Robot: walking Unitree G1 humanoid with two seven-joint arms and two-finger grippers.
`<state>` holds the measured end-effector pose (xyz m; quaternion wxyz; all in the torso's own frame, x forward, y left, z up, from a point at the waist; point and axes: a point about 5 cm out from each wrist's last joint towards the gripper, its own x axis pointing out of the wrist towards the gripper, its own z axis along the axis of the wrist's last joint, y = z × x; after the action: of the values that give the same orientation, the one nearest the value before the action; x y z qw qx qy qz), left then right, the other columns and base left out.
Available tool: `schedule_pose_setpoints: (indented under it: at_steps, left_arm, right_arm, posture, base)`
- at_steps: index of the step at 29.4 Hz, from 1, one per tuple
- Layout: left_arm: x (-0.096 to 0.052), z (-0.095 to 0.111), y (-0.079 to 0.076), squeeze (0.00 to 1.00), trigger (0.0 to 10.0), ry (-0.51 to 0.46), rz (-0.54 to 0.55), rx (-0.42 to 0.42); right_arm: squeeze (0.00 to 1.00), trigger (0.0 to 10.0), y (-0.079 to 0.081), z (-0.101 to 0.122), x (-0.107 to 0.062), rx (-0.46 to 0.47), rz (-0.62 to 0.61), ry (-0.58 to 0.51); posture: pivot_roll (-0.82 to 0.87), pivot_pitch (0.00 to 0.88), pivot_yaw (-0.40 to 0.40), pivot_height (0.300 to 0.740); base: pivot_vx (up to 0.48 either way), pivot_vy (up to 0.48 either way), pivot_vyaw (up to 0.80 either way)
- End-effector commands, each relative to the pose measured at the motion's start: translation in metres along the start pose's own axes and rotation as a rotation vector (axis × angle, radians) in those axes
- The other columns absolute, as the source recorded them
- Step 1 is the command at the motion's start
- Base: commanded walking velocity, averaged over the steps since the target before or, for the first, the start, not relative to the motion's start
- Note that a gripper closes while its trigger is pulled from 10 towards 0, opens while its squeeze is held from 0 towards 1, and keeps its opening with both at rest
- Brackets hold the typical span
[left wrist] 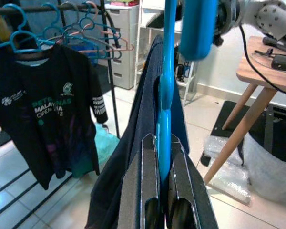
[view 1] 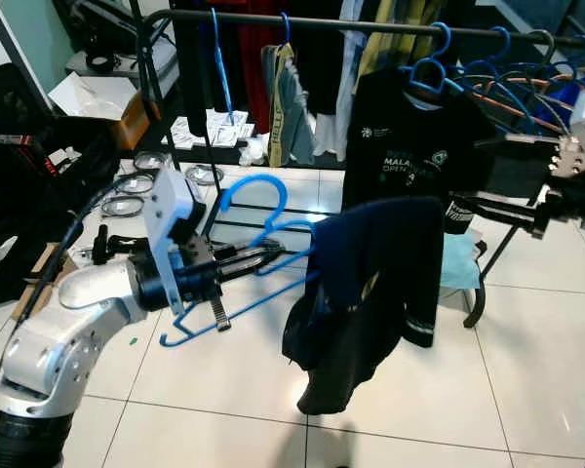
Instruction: Hang hanger
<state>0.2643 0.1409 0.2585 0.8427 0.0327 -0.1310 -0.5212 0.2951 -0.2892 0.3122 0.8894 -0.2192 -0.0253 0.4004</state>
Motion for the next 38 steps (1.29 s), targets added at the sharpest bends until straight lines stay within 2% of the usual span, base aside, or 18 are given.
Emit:
schedule_pose_setpoints:
  at_steps: [1, 2, 4, 5, 8, 14, 15, 16, 21, 22, 23, 24, 26, 27, 38]
  left_arm:
    - [0.001, 0.013, 0.001, 0.0, 1.4, -0.062, -0.025, 0.006]
    - [0.001, 0.02, 0.004, 0.0, 1.5, -0.088, -0.035, 0.011]
    - [0.001, 0.02, 0.004, 0.0, 1.5, -0.088, -0.035, 0.011]
    - [0.002, 0.027, 0.007, 0.0, 1.7, -0.113, -0.045, 0.018]
    - [0.003, 0.038, 0.012, 0.0, 2.2, -0.146, -0.068, 0.032]
    - [0.005, 0.041, 0.014, 0.0, 2.8, -0.161, -0.092, 0.03]
    - [0.006, 0.041, 0.013, 0.0, 3.9, -0.17, -0.107, 0.022]
    - [0.007, 0.042, 0.012, 0.0, 4.4, -0.175, -0.118, 0.017]
    - [0.008, 0.042, 0.012, 0.0, 5.1, -0.18, -0.133, 0.007]
    - [0.008, 0.043, 0.011, 0.0, 6.2, -0.185, -0.139, 0.003]
    - [0.008, 0.043, 0.011, 0.0, 6.2, -0.185, -0.139, 0.003]
    - [0.008, 0.044, 0.011, 0.0, 6.6, -0.193, -0.144, -0.001]
    - [0.008, 0.044, 0.011, 0.0, 6.6, -0.193, -0.144, -0.001]
    - [0.008, 0.046, 0.011, 0.0, 6.8, -0.201, -0.146, -0.003]
    - [0.008, 0.054, 0.012, 0.0, 7.0, -0.25, -0.151, -0.014]
  right_arm:
    - [0.0, 10.0, 0.009, -0.006, -0.01, 0.07, 0.075, -0.022]
    - [0.0, 10.0, 0.016, -0.012, -0.016, 0.141, 0.133, -0.044]
    - [0.0, 10.0, 0.016, -0.012, -0.016, 0.141, 0.133, -0.044]
    - [0.0, 10.0, 0.018, -0.018, -0.022, 0.181, 0.16, -0.056]
    - [0.0, 10.0, 0.016, -0.021, -0.027, 0.211, 0.159, -0.082]
    - [0.0, 10.0, 0.015, -0.021, -0.027, 0.227, 0.168, -0.108]
    - [0.0, 10.0, 0.017, -0.023, -0.025, 0.236, 0.181, -0.111]
    - [0.0, 10.0, 0.019, -0.025, -0.023, 0.241, 0.189, -0.111]
    - [0.0, 10.0, 0.022, -0.025, -0.021, 0.244, 0.199, -0.109]
    - [0.0, 9.9, 0.023, -0.025, -0.019, 0.244, 0.204, -0.109]
    - [0.0, 9.9, 0.023, -0.025, -0.019, 0.244, 0.204, -0.109]
    - [0.0, 3.9, 0.023, -0.026, -0.018, 0.246, 0.212, -0.105]
    - [0.0, 3.9, 0.023, -0.026, -0.018, 0.246, 0.212, -0.105]
    - [0.0, 0.0, 0.024, -0.027, -0.017, 0.249, 0.221, -0.101]
    - [0.0, 0.0, 0.028, -0.032, -0.01, 0.256, 0.243, -0.079]
  posture:
    - [-0.08, 0.14, 0.03, 0.74]
    - [-0.08, 0.139, 0.031, 0.74]
    - [-0.08, 0.139, 0.031, 0.74]
    - [-0.08, 0.138, 0.031, 0.74]
    - [-0.08, 0.138, 0.033, 0.74]
    - [-0.08, 0.137, 0.035, 0.74]
    - [-0.08, 0.138, 0.036, 0.74]
    - [-0.08, 0.138, 0.035, 0.74]
    - [-0.08, 0.138, 0.034, 0.74]
    - [-0.08, 0.138, 0.031, 0.74]
    - [-0.08, 0.138, 0.031, 0.74]
    - [-0.08, 0.138, 0.03, 0.74]
    - [-0.08, 0.138, 0.03, 0.74]
    - [-0.08, 0.138, 0.028, 0.74]
    - [-0.08, 0.137, 0.025, 0.74]
  base:
    - [0.0, 0.0, 0.0]
    - [0.0, 0.0, 0.0]
    - [0.0, 0.0, 0.0]
    - [0.0, 0.0, 0.0]
    - [0.0, 0.0, 0.0]
    - [0.0, 0.0, 0.0]
    - [0.0, 0.0, 0.0]
    - [0.0, 0.0, 0.0]
    - [0.0, 0.0, 0.0]
    - [0.0, 0.0, 0.0]
    - [0.0, 0.0, 0.0]
    - [0.0, 0.0, 0.0]
    - [0.0, 0.0, 0.0]
    - [0.0, 0.0, 0.0]
    - [0.0, 0.0, 0.0]
